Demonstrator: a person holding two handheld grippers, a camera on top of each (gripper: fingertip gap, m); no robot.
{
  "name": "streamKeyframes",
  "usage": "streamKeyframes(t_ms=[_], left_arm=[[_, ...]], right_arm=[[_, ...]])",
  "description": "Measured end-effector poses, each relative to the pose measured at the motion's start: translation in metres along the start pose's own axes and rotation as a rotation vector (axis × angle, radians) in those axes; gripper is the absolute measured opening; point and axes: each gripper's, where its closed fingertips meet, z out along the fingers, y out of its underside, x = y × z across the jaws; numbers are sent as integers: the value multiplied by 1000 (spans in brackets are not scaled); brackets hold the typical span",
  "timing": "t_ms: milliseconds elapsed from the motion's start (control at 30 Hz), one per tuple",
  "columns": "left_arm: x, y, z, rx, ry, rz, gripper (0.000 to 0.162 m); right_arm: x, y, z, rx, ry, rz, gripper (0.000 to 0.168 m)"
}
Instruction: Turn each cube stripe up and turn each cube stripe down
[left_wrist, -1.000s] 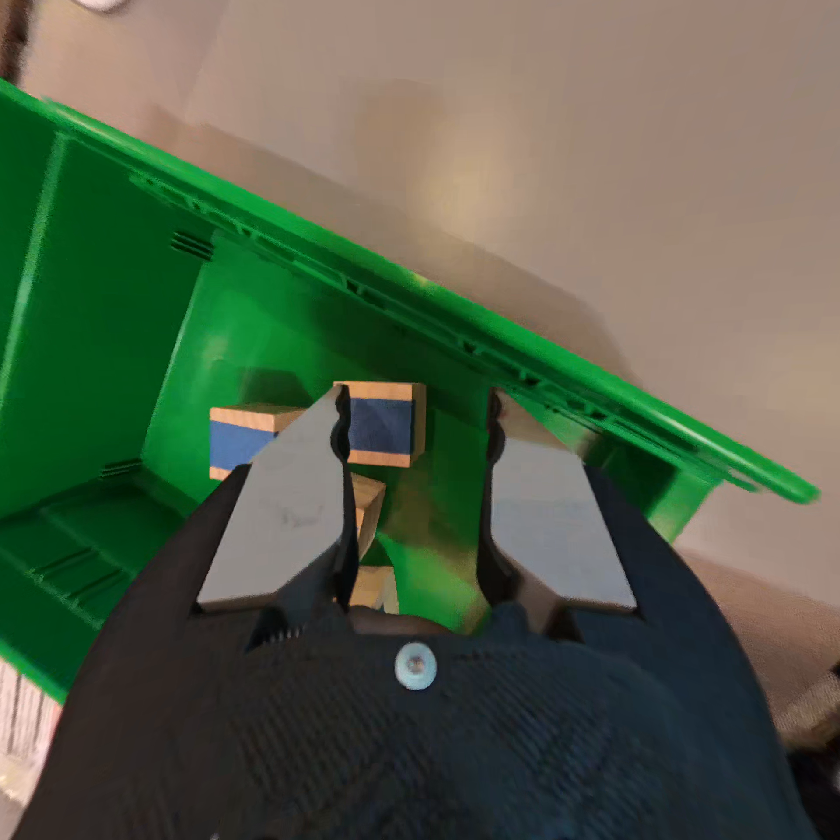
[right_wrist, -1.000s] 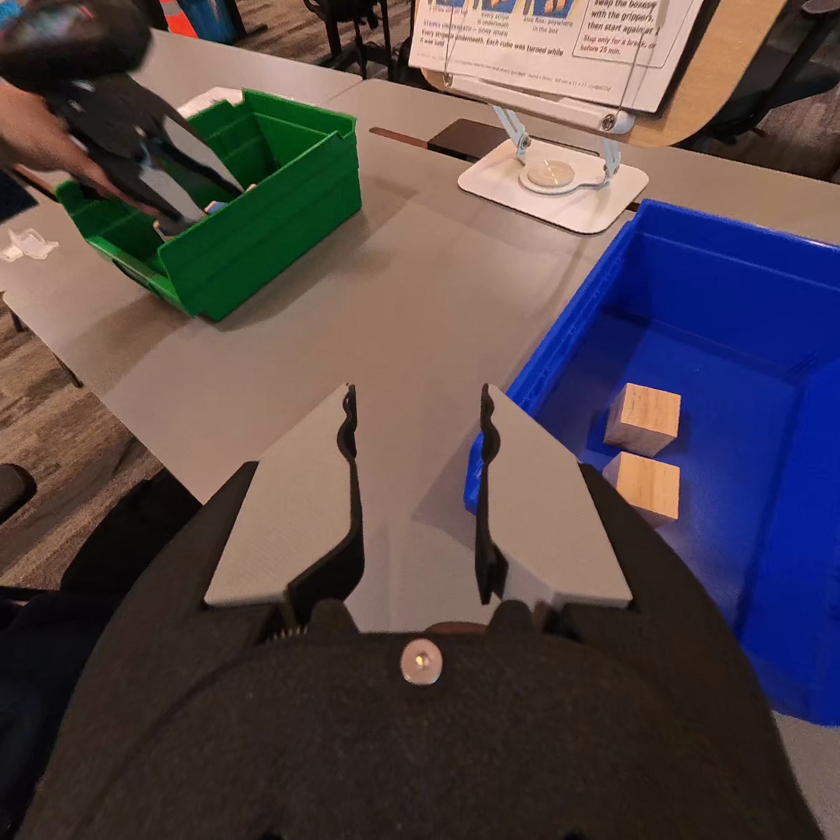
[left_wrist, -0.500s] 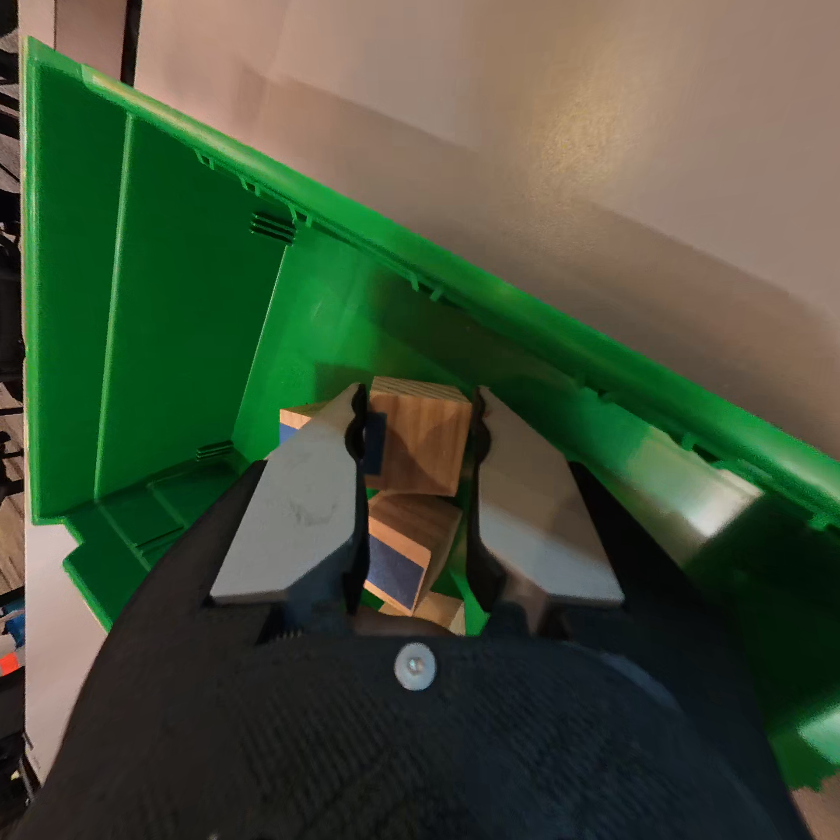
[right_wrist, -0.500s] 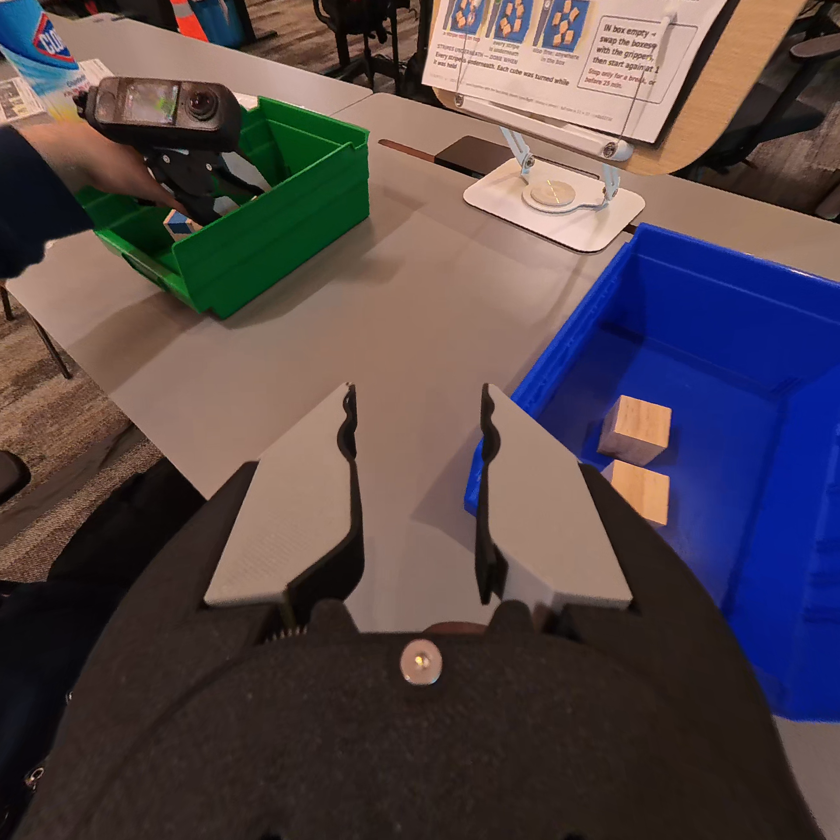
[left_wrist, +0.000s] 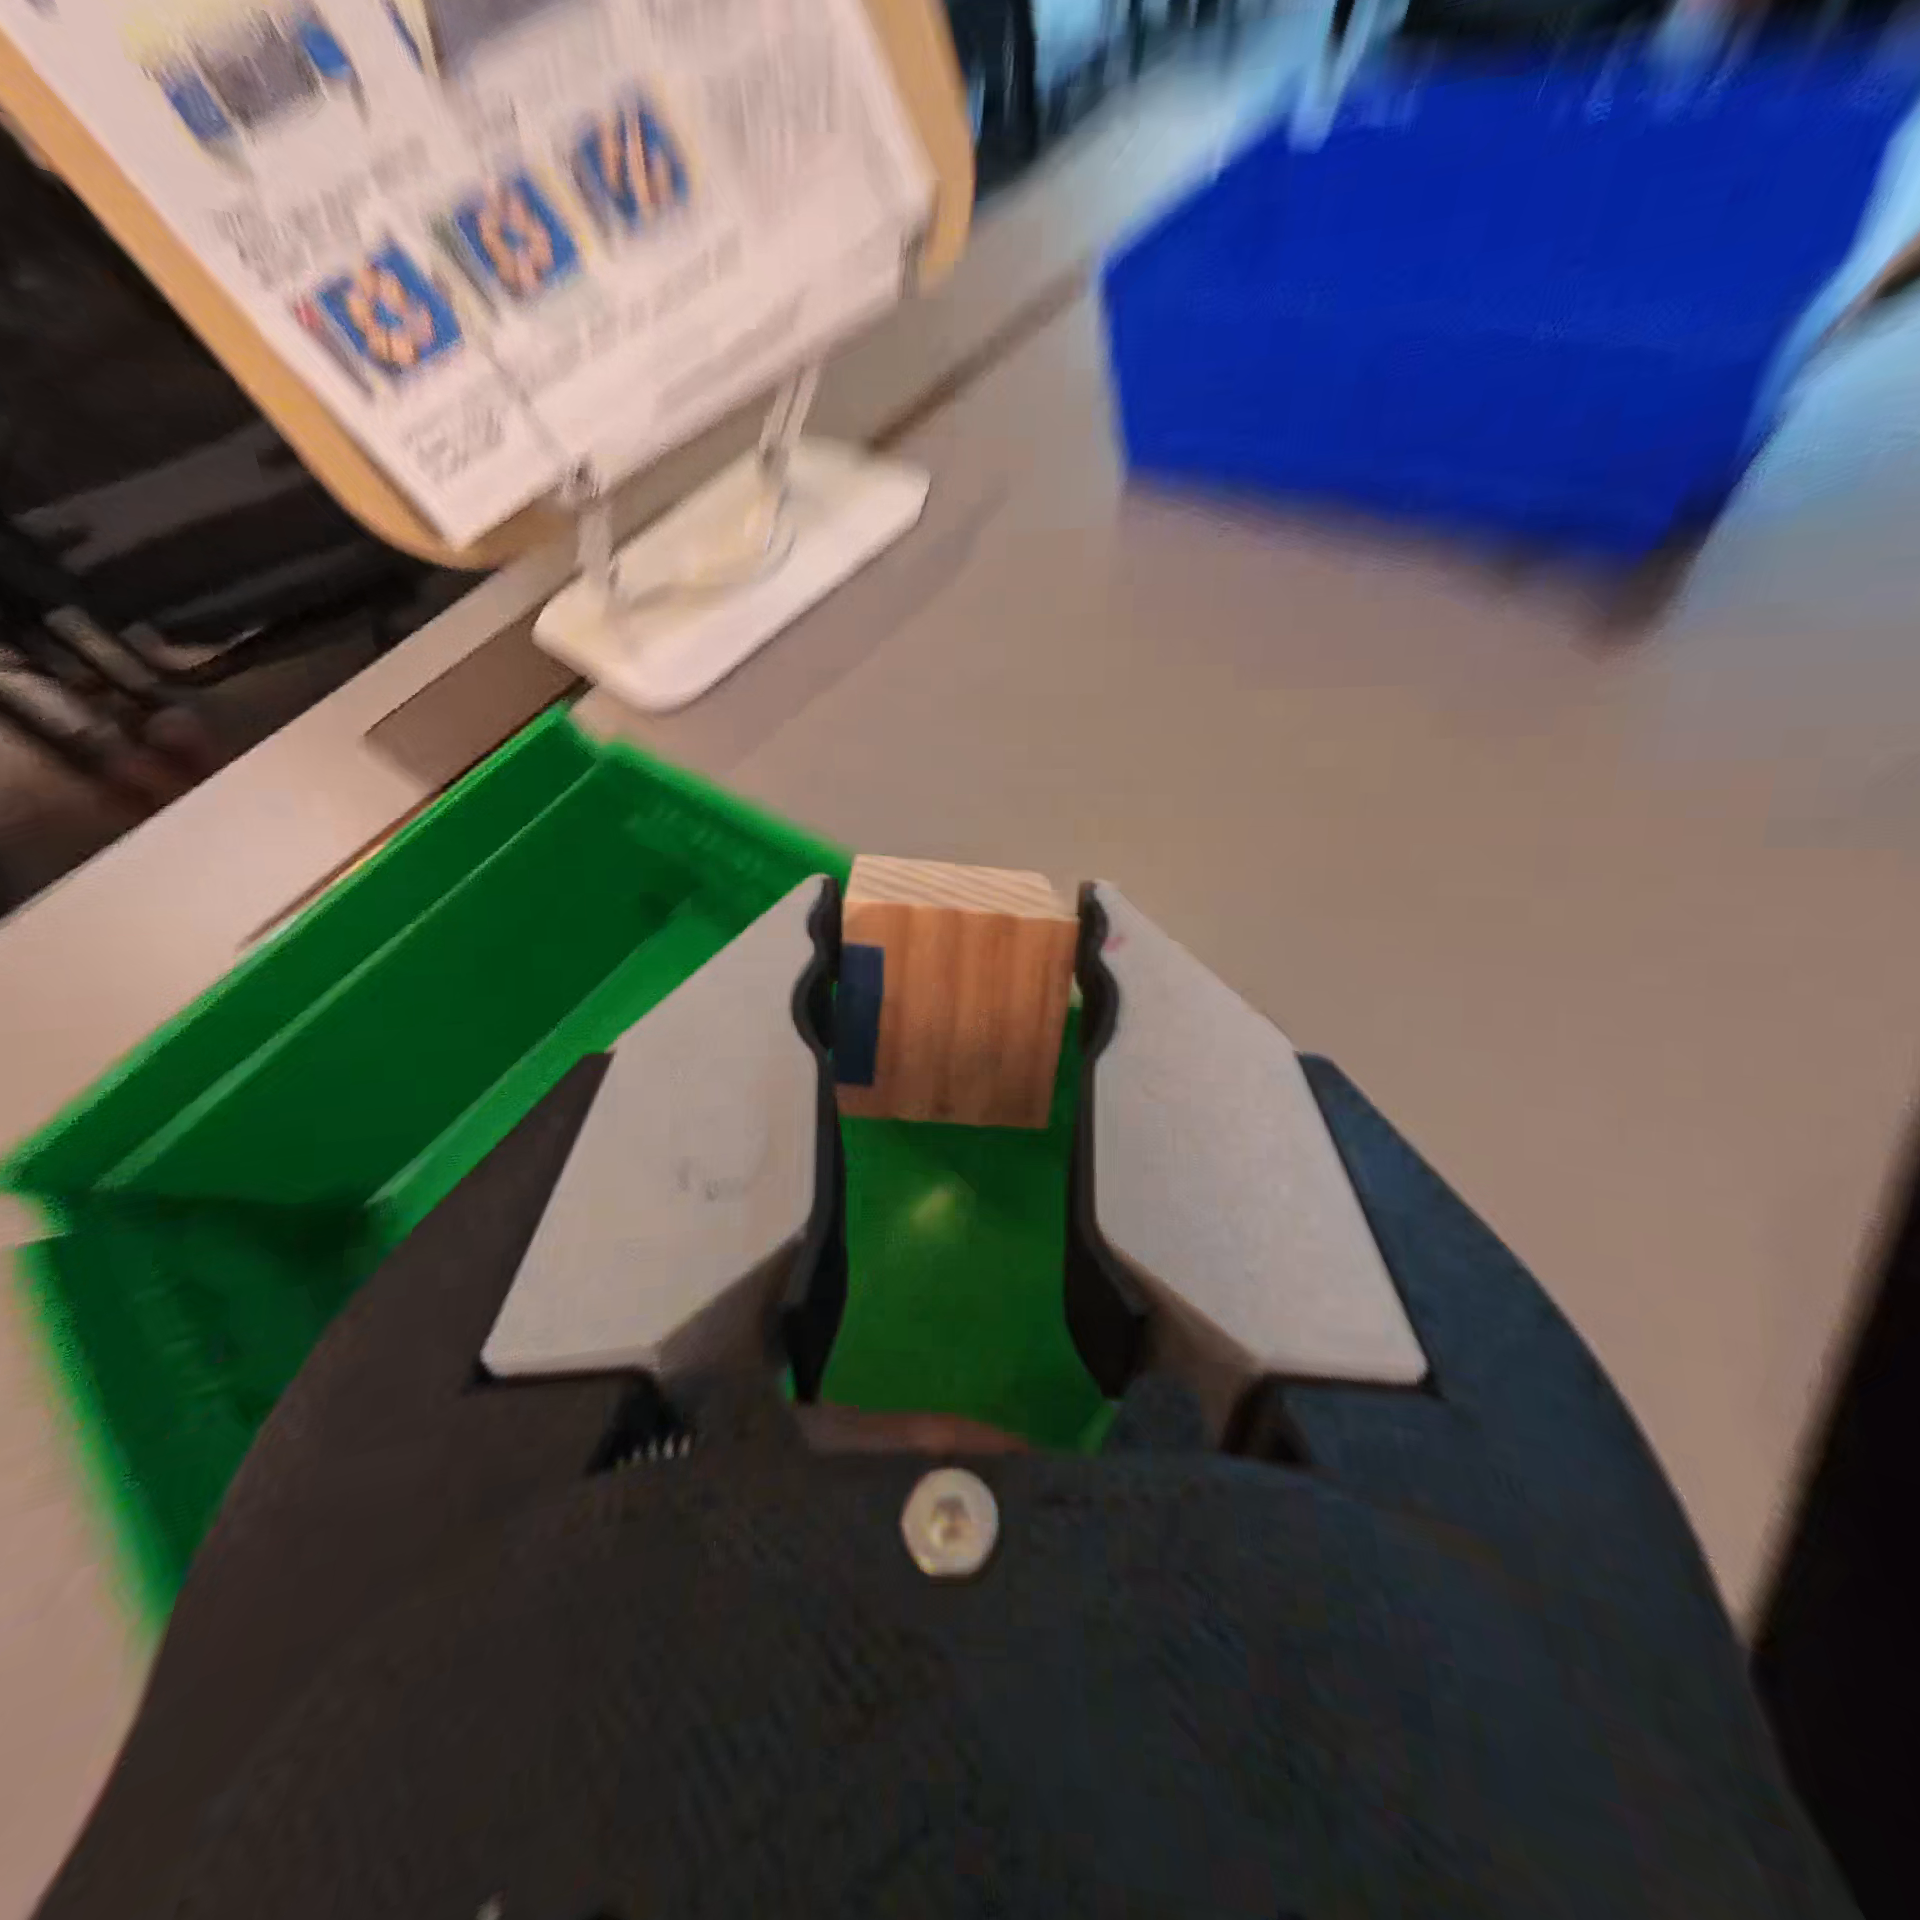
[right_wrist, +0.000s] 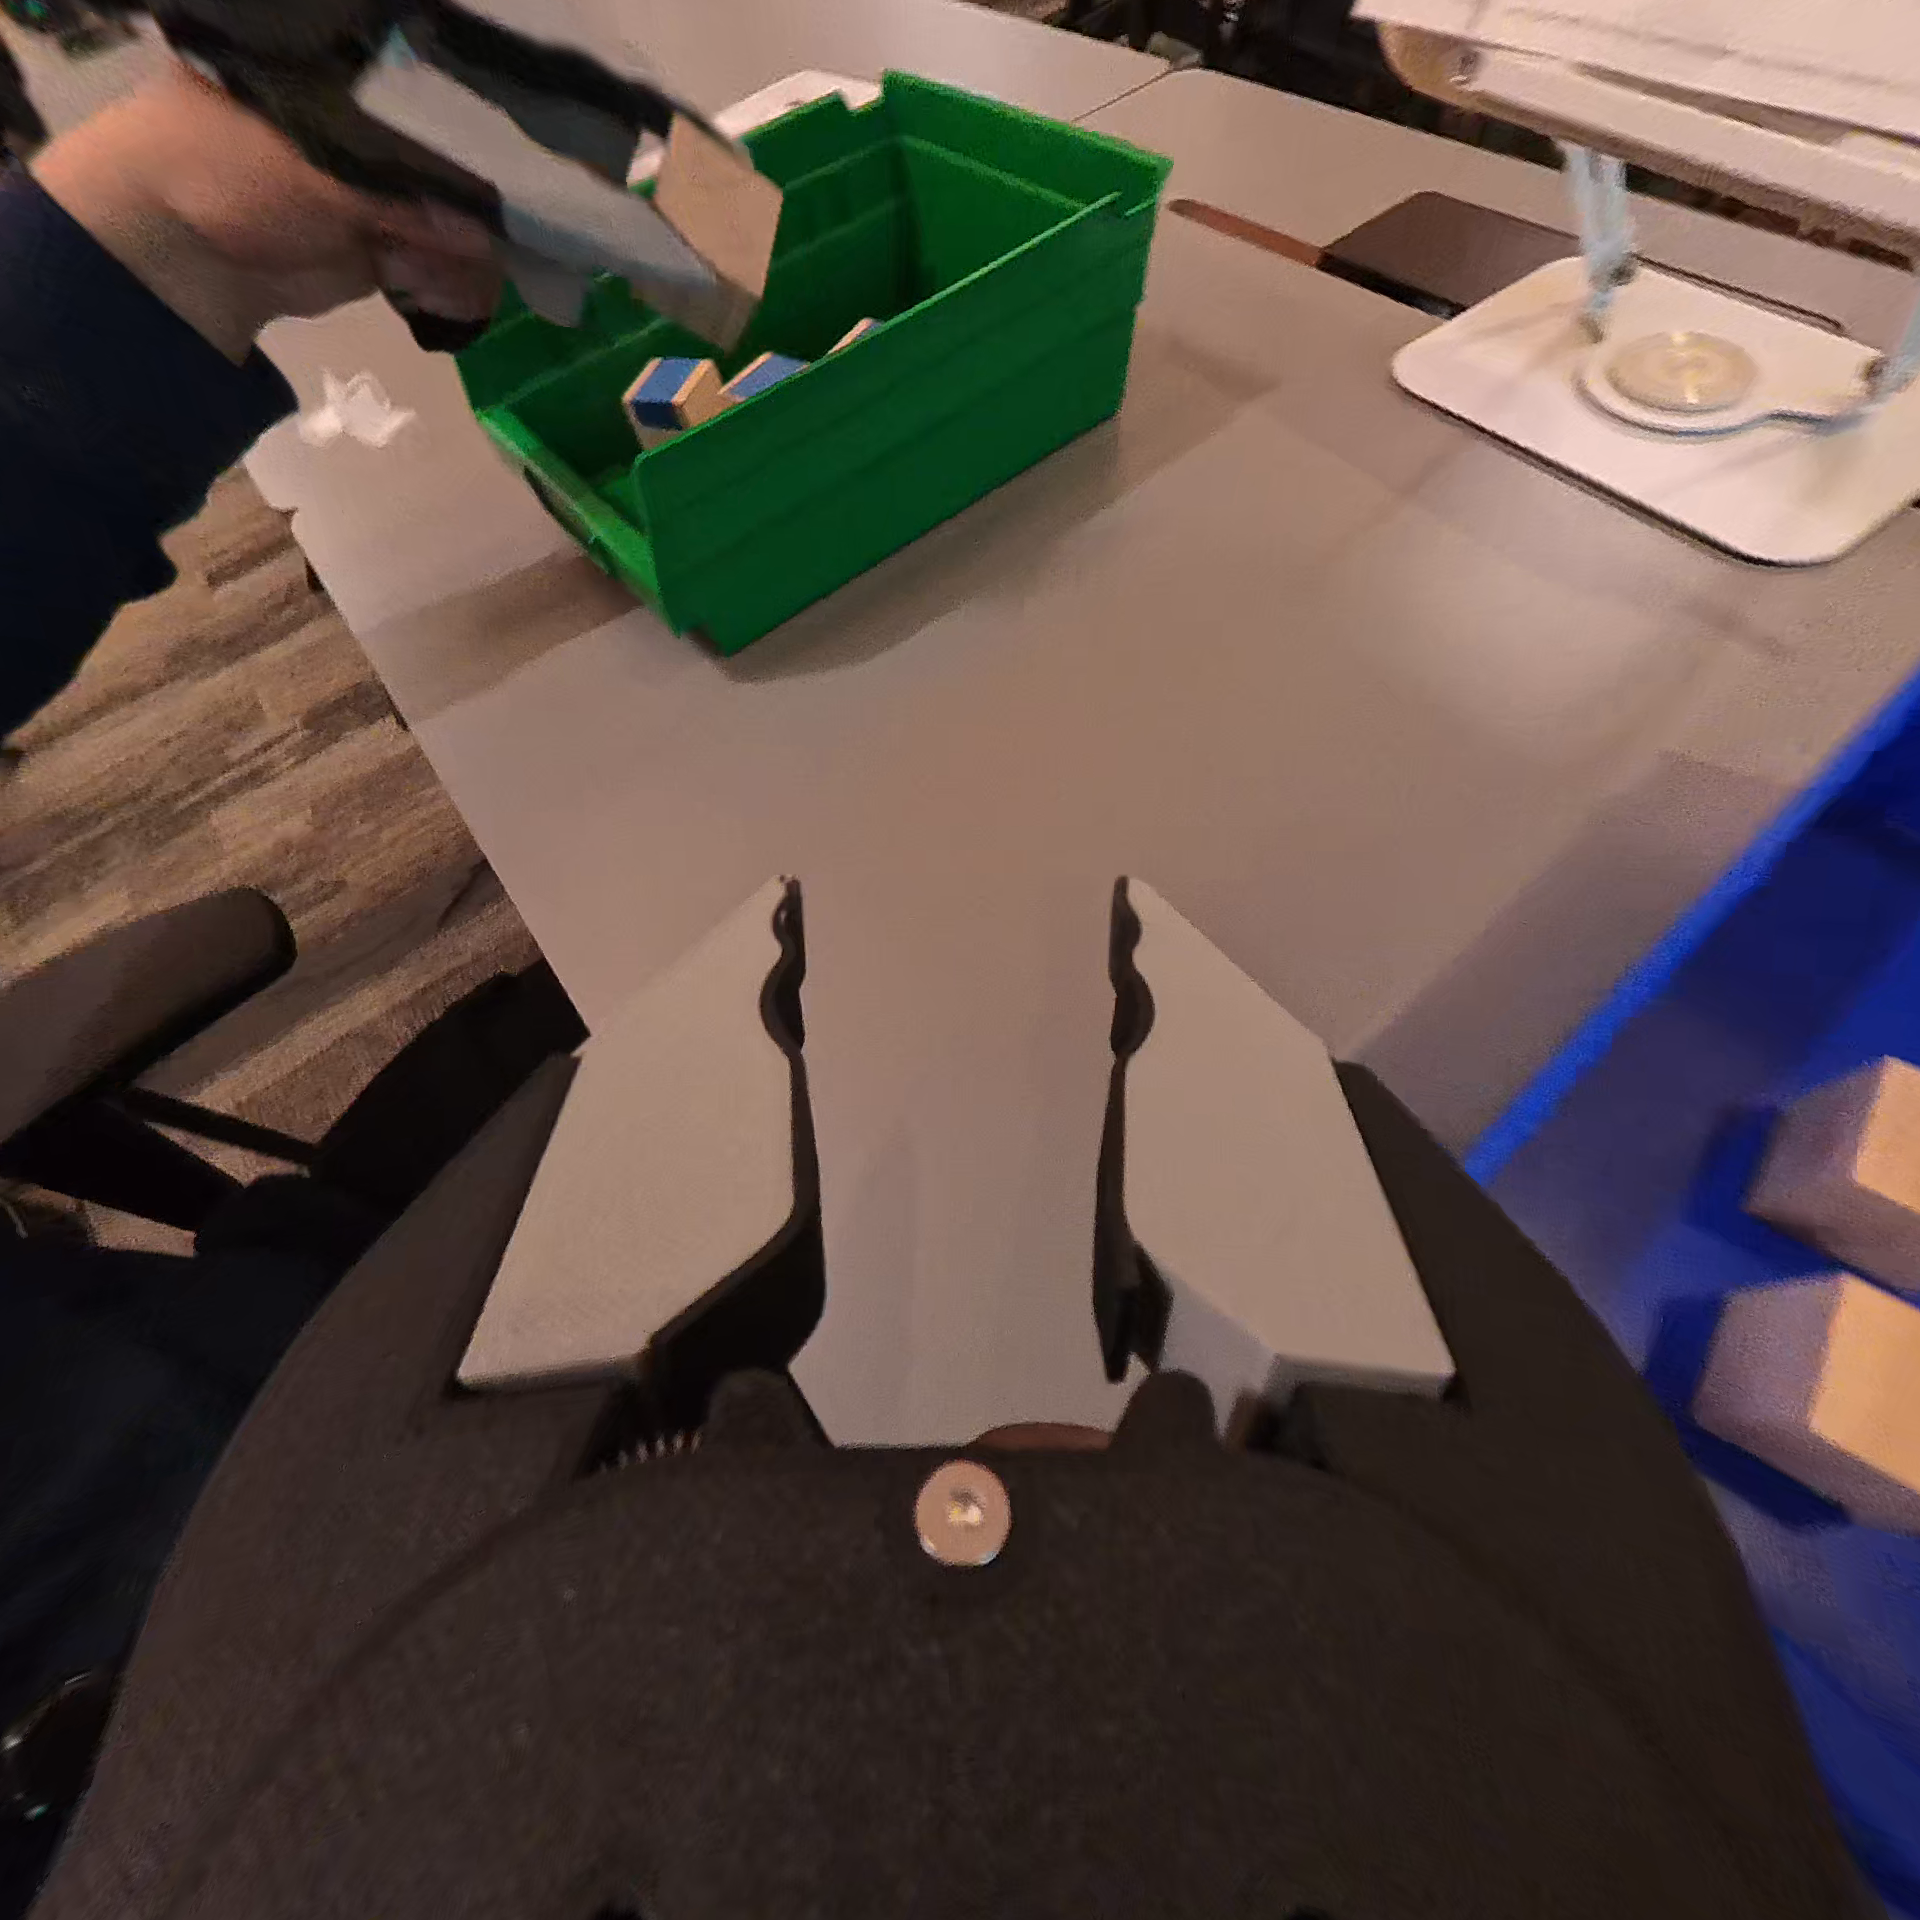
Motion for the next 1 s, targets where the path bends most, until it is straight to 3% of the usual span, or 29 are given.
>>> streamKeyframes(t_ms=[133,267,400,700,867,1000], left_arm=[[45,-49,-23,330,185,-368,44],[83,-58,-10,387,261,-547,44],[126,-71,7,413,424,-728,44],[187,-75,36,298,642,-837,43],[209,-75,42,242,730,-881,43],[217,-80,40,249,756,-875,43]], right_arm=[[-36,1,31,-14,-80,-89,57],[-71,2,54,-9,-192,-71,69],[-70,-10,62,85,-67,-218,72],[-64,-23,48,199,99,-529,68],[-68,-15,49,195,153,-735,54],[-63,-13,51,208,204,-787,47]])
